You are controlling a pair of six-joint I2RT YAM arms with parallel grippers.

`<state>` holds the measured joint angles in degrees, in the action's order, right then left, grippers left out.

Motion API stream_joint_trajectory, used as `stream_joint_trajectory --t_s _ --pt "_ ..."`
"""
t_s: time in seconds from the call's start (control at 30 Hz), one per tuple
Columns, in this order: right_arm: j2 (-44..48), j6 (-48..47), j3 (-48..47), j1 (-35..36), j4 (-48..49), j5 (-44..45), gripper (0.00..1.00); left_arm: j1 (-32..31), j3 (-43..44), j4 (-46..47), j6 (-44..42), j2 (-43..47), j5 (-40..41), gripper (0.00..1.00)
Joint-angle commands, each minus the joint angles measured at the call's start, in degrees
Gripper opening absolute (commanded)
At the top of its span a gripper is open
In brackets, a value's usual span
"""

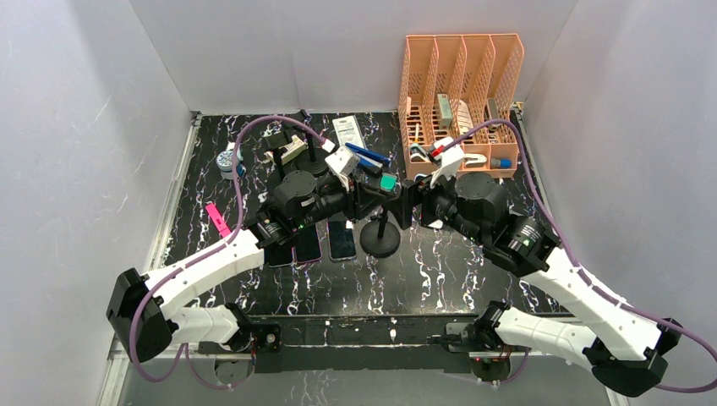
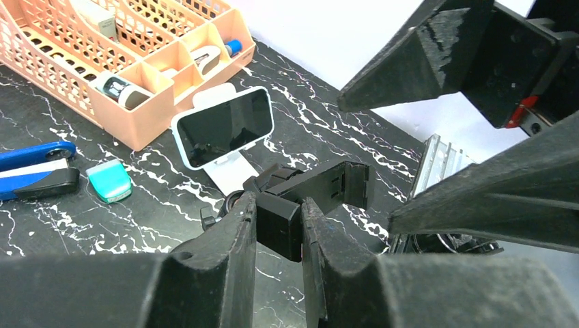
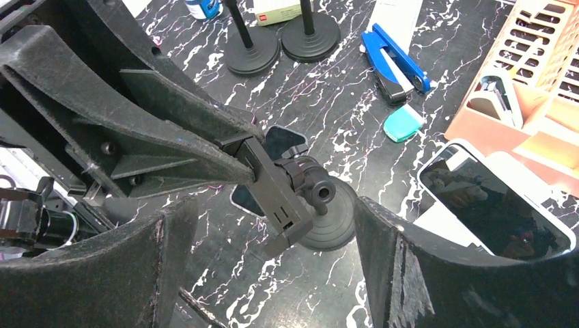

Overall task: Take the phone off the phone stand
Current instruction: Pick up the phone stand at the center of the board.

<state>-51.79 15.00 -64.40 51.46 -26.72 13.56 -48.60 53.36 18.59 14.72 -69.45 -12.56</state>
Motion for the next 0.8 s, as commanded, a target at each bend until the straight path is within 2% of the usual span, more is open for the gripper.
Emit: stream_joint_trajectory --t_s 0.0,0.5,0.77 --pt "2.7 -0.3 -1.4 0.2 2.7 1.2 0.9 0.0 3.3 2.6 -0.3 0.7 4.5 0.0" --pt "8.9 -1.2 1.6 0.2 5.4 2.2 0.9 0.0 8.1 10.6 2.6 0.3 15.1 0.0" --pt "9.1 -1.3 2.1 0.2 5.5 2.0 0.9 0.1 12.3 10.7 -3.2 -3.6 19.9 0.0"
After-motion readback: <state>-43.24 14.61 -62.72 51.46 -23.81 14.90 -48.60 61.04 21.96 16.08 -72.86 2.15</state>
